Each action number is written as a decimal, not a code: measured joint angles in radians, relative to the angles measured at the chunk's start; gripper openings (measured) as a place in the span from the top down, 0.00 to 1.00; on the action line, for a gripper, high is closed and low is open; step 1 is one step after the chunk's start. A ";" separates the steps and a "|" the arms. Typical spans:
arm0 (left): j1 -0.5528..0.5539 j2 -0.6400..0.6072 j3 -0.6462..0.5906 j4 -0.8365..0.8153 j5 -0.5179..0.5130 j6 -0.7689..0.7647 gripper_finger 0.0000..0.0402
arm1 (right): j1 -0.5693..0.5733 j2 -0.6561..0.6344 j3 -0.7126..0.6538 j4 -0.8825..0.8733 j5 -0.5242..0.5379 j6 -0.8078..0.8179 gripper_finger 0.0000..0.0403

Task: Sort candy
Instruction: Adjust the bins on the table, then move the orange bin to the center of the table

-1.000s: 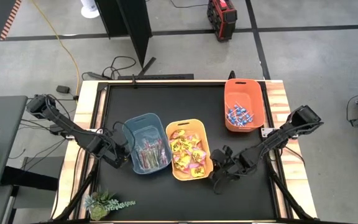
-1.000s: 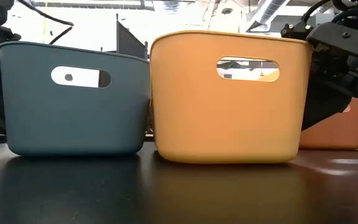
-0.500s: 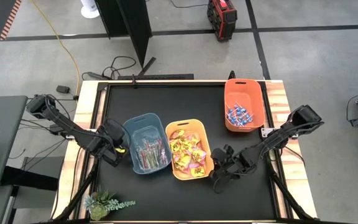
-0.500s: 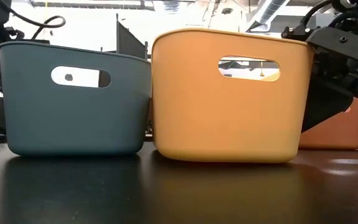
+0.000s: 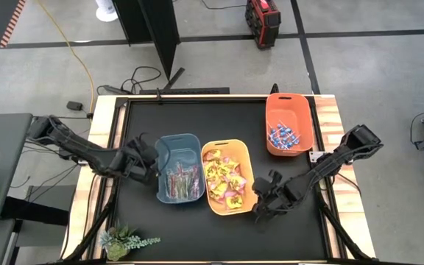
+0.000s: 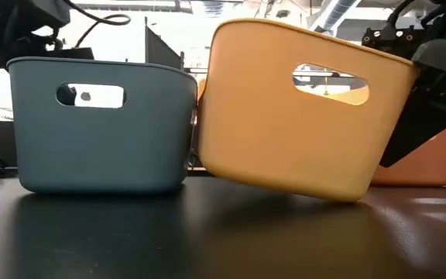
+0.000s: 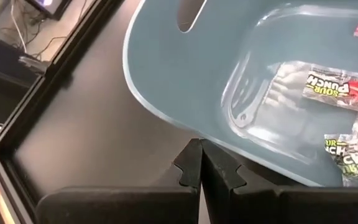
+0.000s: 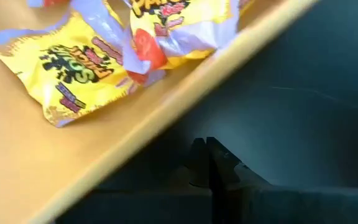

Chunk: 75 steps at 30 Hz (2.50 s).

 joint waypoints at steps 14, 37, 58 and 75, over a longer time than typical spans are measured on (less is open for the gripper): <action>0.022 0.000 0.000 -0.034 0.110 0.025 1.00 | 0.055 0.002 0.164 -0.133 0.009 -0.008 1.00; -0.030 0.000 0.000 -0.013 0.164 -0.042 1.00 | 0.091 0.219 0.178 0.310 -0.048 -0.248 1.00; -0.192 0.000 0.000 -0.014 0.197 -0.189 1.00 | 0.003 0.246 0.178 0.271 -0.046 -0.287 1.00; -0.223 0.000 0.000 -0.014 0.228 -0.239 1.00 | 0.161 -0.110 0.180 -0.468 0.140 0.026 1.00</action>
